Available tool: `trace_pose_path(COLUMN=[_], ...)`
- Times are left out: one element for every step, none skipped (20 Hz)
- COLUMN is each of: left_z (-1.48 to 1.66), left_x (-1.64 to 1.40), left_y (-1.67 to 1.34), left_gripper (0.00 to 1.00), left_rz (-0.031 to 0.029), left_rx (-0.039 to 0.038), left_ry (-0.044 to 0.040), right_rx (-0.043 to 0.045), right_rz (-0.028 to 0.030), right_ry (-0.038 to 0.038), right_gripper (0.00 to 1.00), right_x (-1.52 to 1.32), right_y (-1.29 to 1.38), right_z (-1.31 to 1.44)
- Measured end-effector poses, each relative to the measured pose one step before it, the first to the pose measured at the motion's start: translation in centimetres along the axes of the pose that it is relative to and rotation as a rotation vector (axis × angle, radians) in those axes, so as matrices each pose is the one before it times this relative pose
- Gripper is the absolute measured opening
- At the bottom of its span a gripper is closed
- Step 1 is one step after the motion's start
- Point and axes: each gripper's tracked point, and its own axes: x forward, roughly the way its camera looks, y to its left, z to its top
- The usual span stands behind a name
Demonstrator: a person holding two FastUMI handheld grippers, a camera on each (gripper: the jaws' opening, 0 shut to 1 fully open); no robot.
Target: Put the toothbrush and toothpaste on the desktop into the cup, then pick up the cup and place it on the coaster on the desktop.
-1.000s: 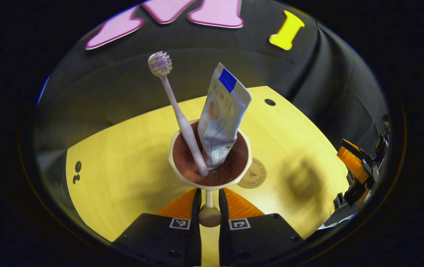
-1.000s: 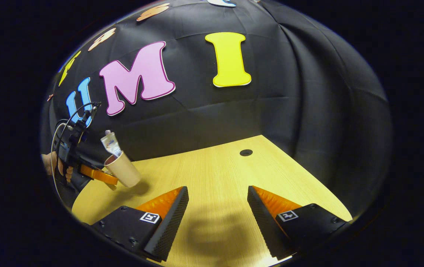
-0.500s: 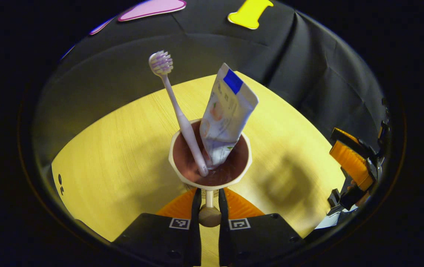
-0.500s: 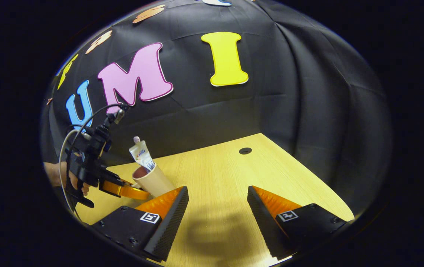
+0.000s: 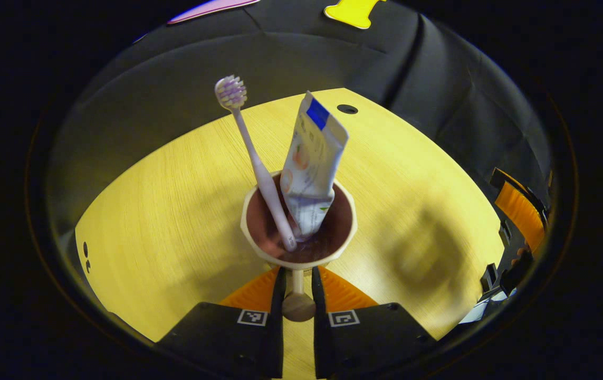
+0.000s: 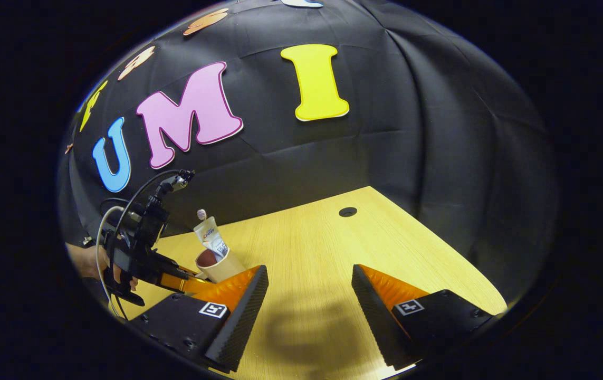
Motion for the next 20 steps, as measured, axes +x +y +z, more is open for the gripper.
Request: trace_pose_path(left_z=[0.014, 0.145, 0.169, -0.162, -0.182, -0.156, -0.327, -0.523, -0.367, -0.32, -0.233, -0.02, 0.072, 0.338, 0.458, 0.492, 0.717, 0.98, 1.185, 1.323], left_x=[-0.22, -0.225, -0.512, -0.792, -0.56, -0.9, -1.407, -0.934, -1.553, -1.621, -1.627, -1.729, -2.096, -1.922, -2.221, -2.115, -1.954, -1.934, -1.674, -1.877], left_y=[-0.028, -0.034, -0.226, -0.103, 0.044, 0.129, 0.313, 0.174, 0.379, 0.376, 0.495, 0.397, 0.756, 0.72, 0.7, 0.68, 0.771, 0.855, 1.1, 0.828], left_gripper=[0.33, 0.36, 0.39, 0.43, 0.48, 0.66, 0.83, 1.0, 1.0, 0.98, 0.98, 0.98, 0.98, 0.98, 0.98, 0.98, 0.98, 0.98, 0.98, 0.98], left_rz=[0.00363, 0.00576, -0.00536, -0.00141, 0.00171, 0.00814, 0.01242, 0.00508, 0.01022, 0.01417, 0.01706, 0.01911, 0.02834, 0.03099, 0.02792, 0.02921, 0.033, 0.03413, 0.03841, 0.03075], left_rx=[-0.00727, -0.00566, -0.00666, -0.00975, -0.01002, -0.01842, -0.02236, -0.02504, -0.02019, -0.01468, -0.0086, -0.00257, -0.00431, -0.00802, -0.01642, -0.02386, -0.02557, -0.01667, -0.01506, -0.0165], left_ry=[-0.00488, -0.0136, -0.01115, -0.01359, -0.01778, -0.02862, -0.03267, -0.0341, -0.04071, -0.04819, -0.05042, -0.05387, -0.04971, -0.04859, -0.04789, -0.03853, -0.04528, -0.05861, -0.06771, -0.06612], right_rx=[-0.00259, -0.00291, -0.00184, -0.00031, 0.00112, -0.00132, -0.00471, -0.00553, -0.00411, -0.00134, -0.00227, -0.00692, -0.00954, -0.00903, -0.00686, -0.00604, -0.00585, -0.00475, -0.00281, -0.00111], right_rz=[0.00129, -0.00038, 0.00022, 0.00009, 0.00135, 0.00137, -0.0005, -0.00002, -0.00102, 0.00206, 0.00311, 0.00201, 0.00123, 0.00297, 0.00599, 0.00777, 0.00851, 0.00555, 0.00385, 0.00256], right_ry=[0.00292, 0.00089, -0.00162, -0.00155, -0.00098, -0.0011, 0.00005, 0.00043, 0.00212, 0.00253, -0.00057, -0.00117, -0.00069, -0.00327, -0.00377, -0.00372, -0.00492, -0.00753, -0.01004, -0.007], right_gripper=[0.98, 0.98, 0.98, 0.98, 0.98, 0.98, 0.98, 0.98, 0.98, 0.98, 0.98, 0.98, 0.98, 0.98, 0.98, 0.98, 0.98, 0.98, 0.98, 0.98], right_x=[-0.035, -0.173, -0.092, -0.169, -0.122, -0.306, -0.204, -0.293, -0.338, -0.521, -0.432, -0.625, -0.507, -0.747, -0.677, -0.685, -0.849, -0.862, -0.933, -1.059], right_y=[0.02, -0.028, -0.007, 0.052, 0.049, 0.08, 0.006, 0.014, 0.017, 0.097, 0.181, 0.223, 0.223, 0.265, 0.497, 0.547, 0.707, 0.644, 0.665, 0.702], right_z=[-0.028, -0.156, 0.036, 0.168, 0.103, 0.076, 0.11, -0.048, 0.125, 0.208, 0.258, 0.278, 0.274, 0.324, 0.395, 0.474, 0.378, 0.442, 0.497, 0.347])
